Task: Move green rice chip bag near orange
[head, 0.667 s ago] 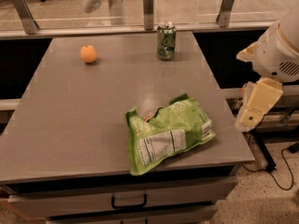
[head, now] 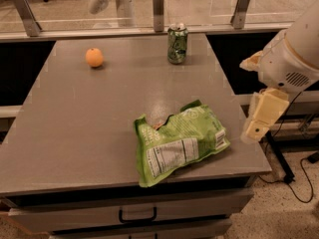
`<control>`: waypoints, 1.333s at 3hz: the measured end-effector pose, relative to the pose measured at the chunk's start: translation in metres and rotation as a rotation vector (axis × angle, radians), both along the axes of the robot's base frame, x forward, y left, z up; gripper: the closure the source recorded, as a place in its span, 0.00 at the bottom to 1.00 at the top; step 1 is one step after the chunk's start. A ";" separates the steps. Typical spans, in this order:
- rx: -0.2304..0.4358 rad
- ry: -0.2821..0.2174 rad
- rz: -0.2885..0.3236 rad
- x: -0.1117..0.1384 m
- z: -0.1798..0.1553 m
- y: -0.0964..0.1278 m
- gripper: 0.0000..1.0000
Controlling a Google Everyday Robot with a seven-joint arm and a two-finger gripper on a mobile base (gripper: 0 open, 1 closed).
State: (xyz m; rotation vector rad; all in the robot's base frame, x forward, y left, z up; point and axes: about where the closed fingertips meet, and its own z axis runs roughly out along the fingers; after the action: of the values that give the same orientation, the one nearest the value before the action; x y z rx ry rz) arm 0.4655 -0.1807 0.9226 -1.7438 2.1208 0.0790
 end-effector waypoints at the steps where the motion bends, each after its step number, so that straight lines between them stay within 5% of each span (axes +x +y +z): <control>1: 0.099 0.020 0.126 -0.003 -0.025 0.035 0.00; 2: 0.204 0.026 0.276 -0.010 -0.040 0.070 0.00; 4: 0.327 0.034 0.409 -0.020 -0.067 0.106 0.42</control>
Offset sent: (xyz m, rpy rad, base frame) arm -0.0217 0.1052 -0.0566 0.3338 0.0331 0.4534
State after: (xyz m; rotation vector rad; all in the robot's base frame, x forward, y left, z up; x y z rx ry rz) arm 0.4450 -0.0744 0.8559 -1.9445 1.6266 0.5385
